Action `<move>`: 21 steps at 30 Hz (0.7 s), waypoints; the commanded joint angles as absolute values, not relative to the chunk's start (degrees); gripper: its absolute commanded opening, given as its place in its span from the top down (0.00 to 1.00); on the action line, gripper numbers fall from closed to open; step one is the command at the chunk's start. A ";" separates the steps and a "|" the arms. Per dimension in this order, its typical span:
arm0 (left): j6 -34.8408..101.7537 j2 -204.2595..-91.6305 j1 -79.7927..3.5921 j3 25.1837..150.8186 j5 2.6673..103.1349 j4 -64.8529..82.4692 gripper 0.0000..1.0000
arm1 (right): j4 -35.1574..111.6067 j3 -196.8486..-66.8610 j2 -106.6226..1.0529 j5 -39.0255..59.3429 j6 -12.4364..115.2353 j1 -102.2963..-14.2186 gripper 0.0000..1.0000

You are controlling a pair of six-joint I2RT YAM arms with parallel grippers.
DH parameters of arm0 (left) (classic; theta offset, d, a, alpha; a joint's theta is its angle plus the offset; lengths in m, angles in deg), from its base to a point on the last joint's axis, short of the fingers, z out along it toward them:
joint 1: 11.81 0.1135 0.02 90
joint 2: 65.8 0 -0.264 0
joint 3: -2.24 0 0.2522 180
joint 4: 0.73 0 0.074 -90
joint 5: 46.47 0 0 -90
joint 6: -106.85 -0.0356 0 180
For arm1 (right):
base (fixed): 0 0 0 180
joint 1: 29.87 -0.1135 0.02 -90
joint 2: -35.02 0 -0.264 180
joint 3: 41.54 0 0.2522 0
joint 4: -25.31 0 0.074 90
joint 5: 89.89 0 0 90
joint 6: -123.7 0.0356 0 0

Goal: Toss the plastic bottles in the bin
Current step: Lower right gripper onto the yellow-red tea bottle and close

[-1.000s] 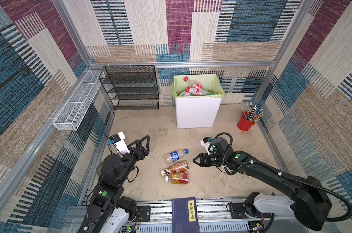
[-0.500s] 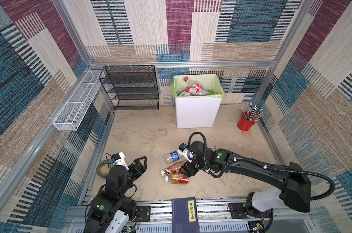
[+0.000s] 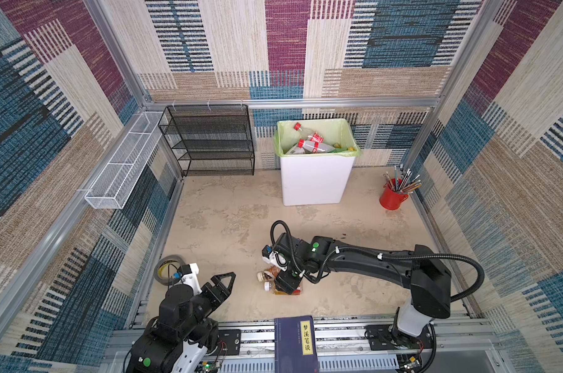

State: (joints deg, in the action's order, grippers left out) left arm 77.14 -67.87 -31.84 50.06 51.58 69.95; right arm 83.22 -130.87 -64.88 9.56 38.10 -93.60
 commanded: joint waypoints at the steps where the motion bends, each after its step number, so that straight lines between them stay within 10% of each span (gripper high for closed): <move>1: 77.33 -66.58 -31.79 50.16 53.68 73.29 0.19 | 85.08 -132.60 -66.73 7.40 37.30 -94.20 0.28; 21: 75.16 -66.60 -31.84 51.41 53.79 72.82 0.19 | 87.94 -135.97 -73.16 6.46 32.64 -94.56 0.28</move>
